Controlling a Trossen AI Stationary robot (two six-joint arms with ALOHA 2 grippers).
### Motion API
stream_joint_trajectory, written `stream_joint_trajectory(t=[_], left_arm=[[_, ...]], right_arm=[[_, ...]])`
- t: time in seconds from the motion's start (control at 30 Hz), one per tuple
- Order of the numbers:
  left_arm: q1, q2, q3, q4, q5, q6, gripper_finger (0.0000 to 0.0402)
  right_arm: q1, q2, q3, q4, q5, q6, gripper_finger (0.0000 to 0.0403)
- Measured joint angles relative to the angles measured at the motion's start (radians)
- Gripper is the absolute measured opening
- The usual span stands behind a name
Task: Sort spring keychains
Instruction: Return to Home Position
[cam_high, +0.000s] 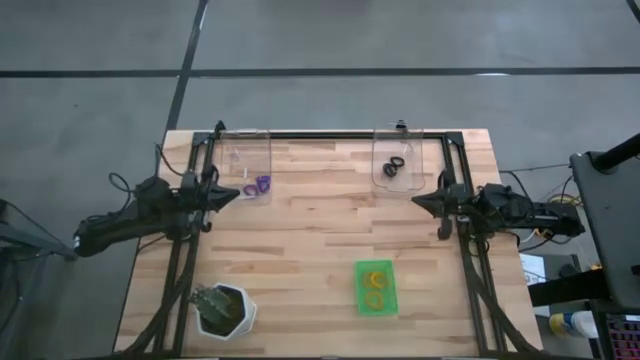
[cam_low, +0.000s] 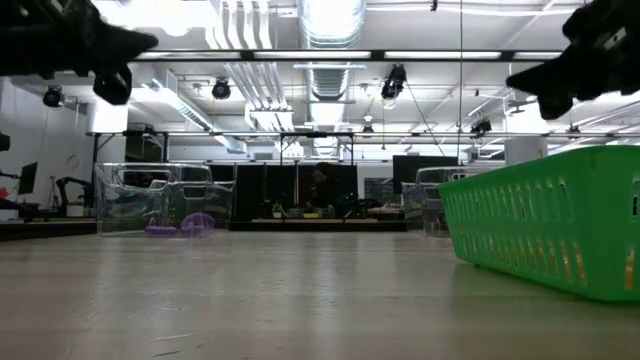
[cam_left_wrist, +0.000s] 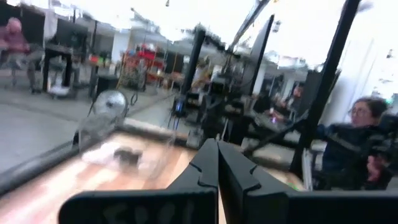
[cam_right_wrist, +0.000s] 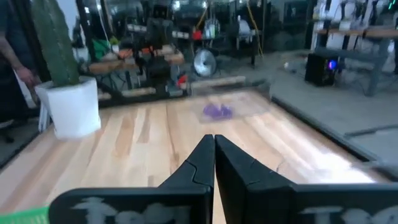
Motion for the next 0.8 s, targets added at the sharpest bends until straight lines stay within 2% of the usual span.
stream_joint_trajectory(t=[0.17, 0.37, 0.47, 0.8], left_arm=[[0.000, -0.022, -0.062, 0.037, -0.019, 0.003, 0.0000], [0.000, -0.022, -0.122, 0.116, -0.036, -0.001, 0.0000], [0.000, -0.021, -0.145, 0.166, -0.038, 0.007, 0.0000], [0.000, -0.012, -0.171, 0.092, -0.046, -0.052, 0.0000]], right_arm=[[0.000, 0.019, -0.057, 0.057, 0.026, 0.026, 0.0009], [0.000, 0.021, -0.130, 0.188, 0.023, -0.008, 0.0009], [0.000, 0.021, -0.136, 0.201, 0.023, -0.033, 0.0009], [0.000, 0.023, -0.136, 0.199, 0.025, -0.051, 0.0009]])
